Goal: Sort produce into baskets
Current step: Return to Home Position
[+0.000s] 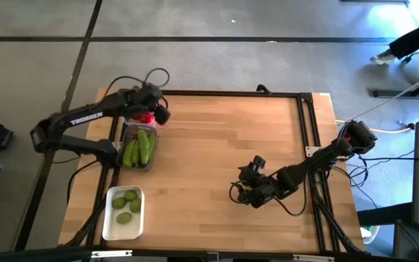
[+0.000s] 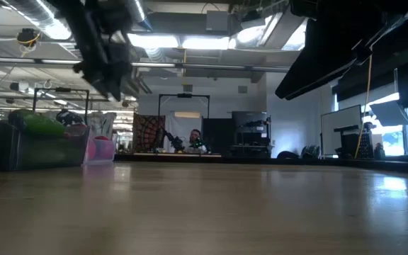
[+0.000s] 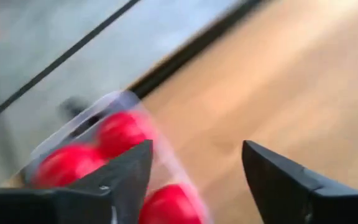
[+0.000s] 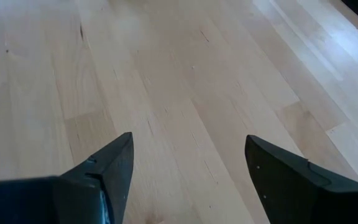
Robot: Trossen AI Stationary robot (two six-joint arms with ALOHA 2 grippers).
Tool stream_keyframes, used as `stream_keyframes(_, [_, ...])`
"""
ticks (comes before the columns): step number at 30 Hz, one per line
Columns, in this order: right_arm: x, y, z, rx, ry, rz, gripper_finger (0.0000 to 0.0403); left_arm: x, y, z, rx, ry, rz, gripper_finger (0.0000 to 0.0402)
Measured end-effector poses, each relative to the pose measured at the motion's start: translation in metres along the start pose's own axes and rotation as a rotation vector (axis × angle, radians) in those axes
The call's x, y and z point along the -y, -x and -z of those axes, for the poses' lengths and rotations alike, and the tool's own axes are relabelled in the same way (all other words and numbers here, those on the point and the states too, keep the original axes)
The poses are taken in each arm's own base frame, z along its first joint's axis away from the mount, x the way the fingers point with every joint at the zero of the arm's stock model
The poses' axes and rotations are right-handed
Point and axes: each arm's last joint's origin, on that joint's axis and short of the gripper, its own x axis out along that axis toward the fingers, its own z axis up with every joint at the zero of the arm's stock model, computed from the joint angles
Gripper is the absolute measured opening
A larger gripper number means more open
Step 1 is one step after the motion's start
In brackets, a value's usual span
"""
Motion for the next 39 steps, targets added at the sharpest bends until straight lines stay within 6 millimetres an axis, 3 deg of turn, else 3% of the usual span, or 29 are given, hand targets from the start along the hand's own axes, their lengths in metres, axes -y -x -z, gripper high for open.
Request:
stream_keyframes(4, [0.0, 0.0, 0.0, 0.0, 0.007, 0.0, 0.0269, 0.016, 0.024, 0.004, 0.088, -0.195, 0.173, 0.0205])
stream_keyframes(9, [0.0, 0.0, 0.0, 0.0, 0.008, 0.0, 0.0269, 0.03, 0.046, 0.01, 0.172, -0.303, 0.259, 0.0158])
stream_keyframes(18, [0.002, -0.002, -0.002, -0.007, 0.091, -0.002, 0.0269, 0.04, 0.048, 0.013, 0.189, -0.261, 0.312, 0.0125])
stream_keyframes(21, [0.008, -0.002, -0.007, -0.048, 0.129, -0.055, 0.0261, 0.045, 0.046, 0.016, 0.179, -0.309, 0.423, 0.0118])
stream_keyframes(25, [0.019, -0.001, -0.018, -0.084, 0.183, -0.138, 0.0216, 0.06, 0.046, 0.027, 0.194, -0.385, 0.585, 0.0078])
stream_keyframes(31, [0.044, 0.005, -0.031, -0.104, 0.27, -0.165, 0.0109, 0.078, 0.051, 0.045, 0.34, -0.48, 0.797, 0.0009])
stream_keyframes(36, [0.062, 0.012, -0.041, -0.034, 0.293, -0.213, 0.0028, 0.078, 0.056, 0.059, 0.502, -0.478, 0.9, 0.001])
stream_keyframes(39, [0.077, 0.013, -0.037, 0.001, 0.271, -0.247, 0.0005, 0.073, 0.056, 0.068, 0.57, -0.444, 0.925, 0.0008])
